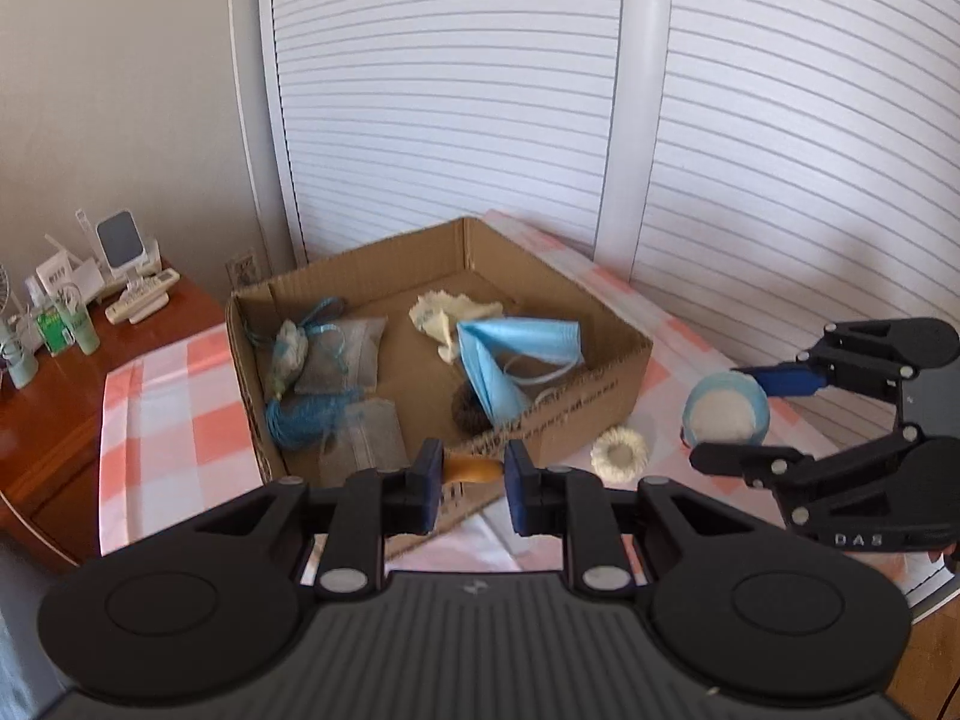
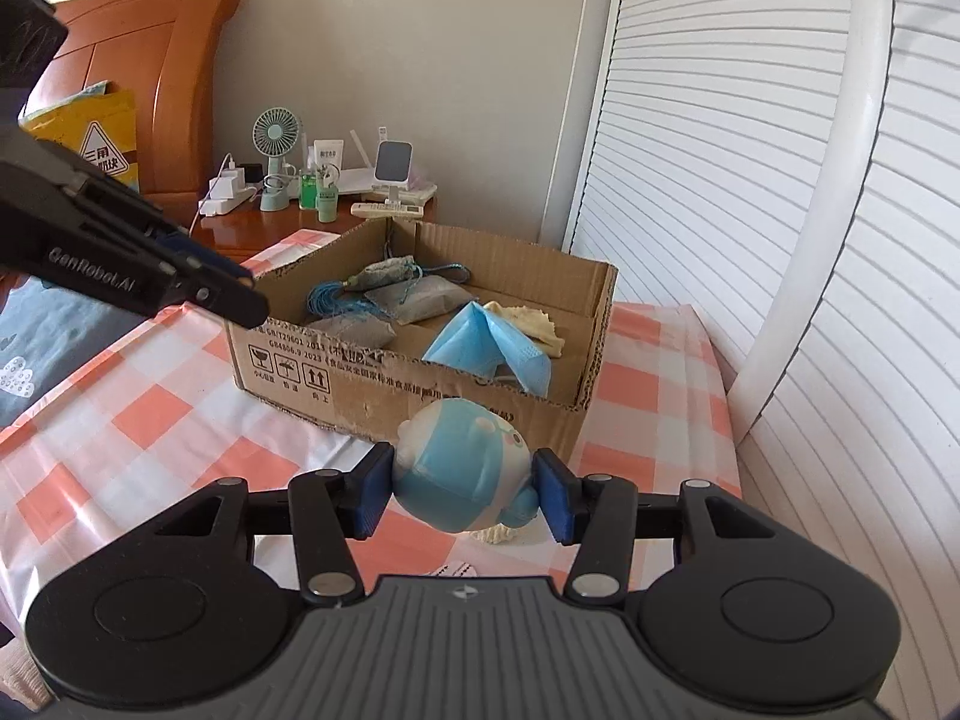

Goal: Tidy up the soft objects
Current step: 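Lower the orange earplug into the box and open the left tool while the right tool carries the plush toy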

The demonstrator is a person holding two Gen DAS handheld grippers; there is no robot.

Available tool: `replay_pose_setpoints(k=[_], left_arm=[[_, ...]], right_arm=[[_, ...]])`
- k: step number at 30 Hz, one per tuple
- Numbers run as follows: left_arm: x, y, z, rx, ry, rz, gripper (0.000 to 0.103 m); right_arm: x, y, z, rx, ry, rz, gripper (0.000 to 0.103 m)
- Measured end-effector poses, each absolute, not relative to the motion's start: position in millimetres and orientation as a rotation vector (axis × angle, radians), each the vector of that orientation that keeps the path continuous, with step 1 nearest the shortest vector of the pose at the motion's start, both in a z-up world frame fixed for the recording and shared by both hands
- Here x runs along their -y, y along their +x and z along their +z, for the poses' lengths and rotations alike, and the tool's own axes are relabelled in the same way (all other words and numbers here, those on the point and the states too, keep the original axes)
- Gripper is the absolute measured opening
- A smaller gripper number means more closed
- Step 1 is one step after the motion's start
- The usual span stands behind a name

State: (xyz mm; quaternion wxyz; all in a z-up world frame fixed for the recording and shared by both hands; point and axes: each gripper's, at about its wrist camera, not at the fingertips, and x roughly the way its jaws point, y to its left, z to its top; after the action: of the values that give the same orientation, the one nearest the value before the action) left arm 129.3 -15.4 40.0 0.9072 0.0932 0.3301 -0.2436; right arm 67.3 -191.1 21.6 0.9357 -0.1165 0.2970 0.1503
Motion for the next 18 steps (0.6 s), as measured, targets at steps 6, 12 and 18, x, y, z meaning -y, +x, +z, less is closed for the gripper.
replay_pose_setpoints(k=[6, 12, 18], left_arm=[[35.7, 190.8, 43.0, -0.693, 0.208, -0.477, 0.020], [41.1, 241.1, 22.3, -0.727, 0.177, -0.404, 0.043], [24.5, 235.5, 18.9, -0.690, 0.142, -0.345, 0.082]], right_arm=[[189.2, 72.7, 35.0, -0.579, -0.250, 0.310, 0.055], [186.3, 81.6, 45.7, -0.559, -0.253, 0.313, 0.055], [183.9, 95.5, 47.8, -0.563, -0.252, 0.321, 0.055]])
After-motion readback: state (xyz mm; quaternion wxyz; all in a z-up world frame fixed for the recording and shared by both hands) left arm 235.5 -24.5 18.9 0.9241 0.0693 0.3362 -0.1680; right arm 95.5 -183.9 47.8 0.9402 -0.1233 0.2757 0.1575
